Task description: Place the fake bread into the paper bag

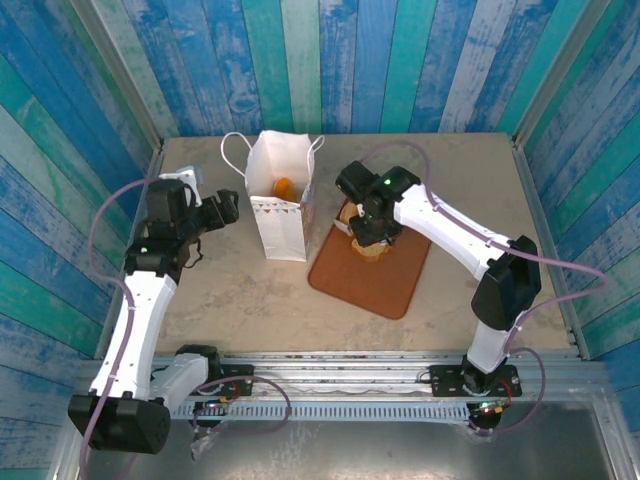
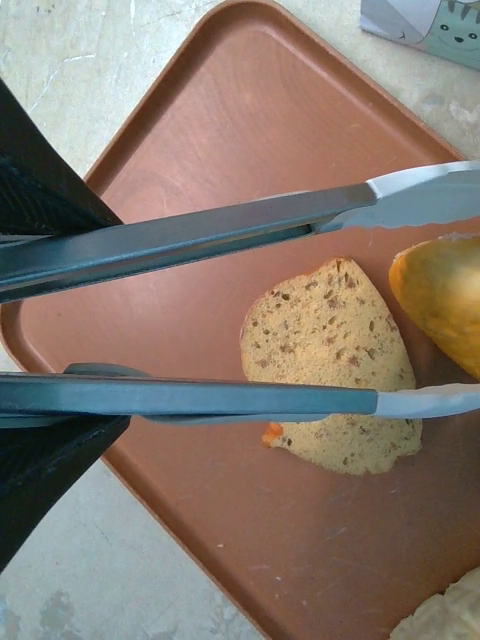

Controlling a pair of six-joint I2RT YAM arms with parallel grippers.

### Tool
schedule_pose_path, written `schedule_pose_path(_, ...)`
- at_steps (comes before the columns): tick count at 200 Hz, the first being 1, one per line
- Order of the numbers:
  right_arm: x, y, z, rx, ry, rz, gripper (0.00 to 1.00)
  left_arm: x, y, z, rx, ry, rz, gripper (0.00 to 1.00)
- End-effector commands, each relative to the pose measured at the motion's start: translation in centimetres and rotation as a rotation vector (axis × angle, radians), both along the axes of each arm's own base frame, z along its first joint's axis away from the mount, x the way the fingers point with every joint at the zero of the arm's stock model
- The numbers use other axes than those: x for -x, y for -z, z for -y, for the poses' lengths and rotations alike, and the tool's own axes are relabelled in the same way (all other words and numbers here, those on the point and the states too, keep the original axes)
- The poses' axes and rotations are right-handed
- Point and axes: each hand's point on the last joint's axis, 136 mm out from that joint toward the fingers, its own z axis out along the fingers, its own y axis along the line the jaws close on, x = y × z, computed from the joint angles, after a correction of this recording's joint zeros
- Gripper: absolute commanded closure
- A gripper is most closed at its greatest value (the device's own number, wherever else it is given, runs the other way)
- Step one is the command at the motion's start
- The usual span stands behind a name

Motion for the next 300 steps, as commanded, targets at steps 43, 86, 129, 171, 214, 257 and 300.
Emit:
schedule_pose_path(43, -0.2, 0.5, 0.9, 0.098, 0.004, -0.016, 0.57, -0.1, -0.6, -0.4, -0.02, -0.007, 0.013, 0.06)
schedule_pose_path(86, -0.7, 0.0, 1.4, 0.12, 0.022, 0.026, 0.61, 0.0, -0.6, -0.4, -0.026, -0.008, 0.011, 0.06)
schedule_pose_path(129, -0.8, -1.5, 1.5, 0.096, 0.022, 0.071, 0.71, 0.0, -0.8, -0.4, -0.02, -0.008, 0.015, 0.06)
schedule_pose_path(171, 0.3, -3.5, 2.2, 0.045, 0.009, 0.112, 0.74, 0.3, -2.2, -0.3, -0.012, -0.007, 0.036, 0.06)
schedule_pose_path(214, 3.0, -7.0, 3.1, -0.117, -0.006, 0.184, 0.74, 0.8, -4.0, 0.1, 0.015, 0.01, 0.068, 0.06)
schedule_pose_path(257, 6.6, -11.6, 4.2, -0.303, -0.055, 0.258, 0.74, 1.3, -5.6, 1.3, 0.074, 0.063, 0.087, 0.06)
schedule_pose_path(300, 9.3, -14.9, 4.9, -0.484, -0.091, 0.356, 0.74, 0.9, -6.0, 2.3, 0.127, 0.098, 0.072, 0.06)
